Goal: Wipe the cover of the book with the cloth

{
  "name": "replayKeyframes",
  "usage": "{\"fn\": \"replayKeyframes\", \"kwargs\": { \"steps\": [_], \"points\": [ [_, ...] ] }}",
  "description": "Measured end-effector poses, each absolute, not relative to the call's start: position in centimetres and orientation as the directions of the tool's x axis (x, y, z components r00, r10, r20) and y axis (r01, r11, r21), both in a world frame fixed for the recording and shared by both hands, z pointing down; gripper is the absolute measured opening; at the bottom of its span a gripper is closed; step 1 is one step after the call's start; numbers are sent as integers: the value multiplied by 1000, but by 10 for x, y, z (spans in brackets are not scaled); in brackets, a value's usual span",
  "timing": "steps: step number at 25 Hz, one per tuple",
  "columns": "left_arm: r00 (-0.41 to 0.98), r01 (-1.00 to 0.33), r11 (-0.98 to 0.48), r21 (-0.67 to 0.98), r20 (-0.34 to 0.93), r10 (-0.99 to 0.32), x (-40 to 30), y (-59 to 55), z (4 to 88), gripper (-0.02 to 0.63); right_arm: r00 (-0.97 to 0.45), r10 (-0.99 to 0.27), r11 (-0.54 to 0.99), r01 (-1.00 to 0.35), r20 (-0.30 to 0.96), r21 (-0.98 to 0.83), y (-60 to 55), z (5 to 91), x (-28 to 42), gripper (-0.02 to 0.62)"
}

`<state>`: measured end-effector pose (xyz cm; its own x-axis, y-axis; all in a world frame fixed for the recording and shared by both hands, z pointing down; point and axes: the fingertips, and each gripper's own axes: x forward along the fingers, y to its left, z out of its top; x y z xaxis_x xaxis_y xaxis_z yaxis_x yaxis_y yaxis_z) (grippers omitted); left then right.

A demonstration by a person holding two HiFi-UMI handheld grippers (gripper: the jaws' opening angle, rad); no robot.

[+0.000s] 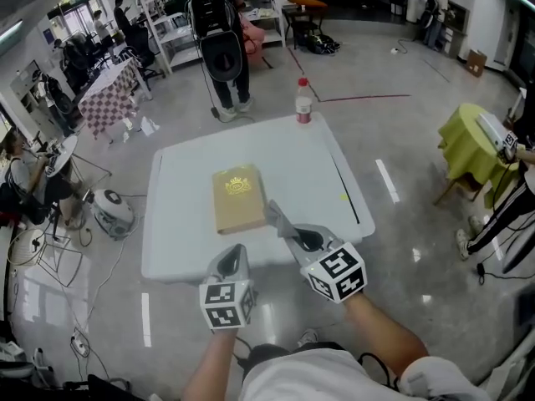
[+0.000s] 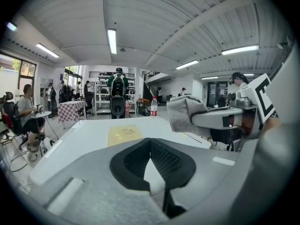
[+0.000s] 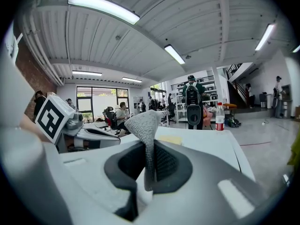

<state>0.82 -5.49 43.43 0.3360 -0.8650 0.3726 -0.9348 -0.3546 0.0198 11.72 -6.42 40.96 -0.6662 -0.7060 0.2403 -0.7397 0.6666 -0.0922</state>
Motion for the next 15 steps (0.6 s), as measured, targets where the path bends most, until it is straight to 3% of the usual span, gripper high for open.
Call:
{"fn": "replayKeyframes", "kwargs": {
  "steps": [15],
  "points": [
    [287, -955, -294, 37, 360, -888, -17, -126, 453, 6, -700, -658, 719, -693, 278, -45, -142, 429, 93, 17]
  ]
}}
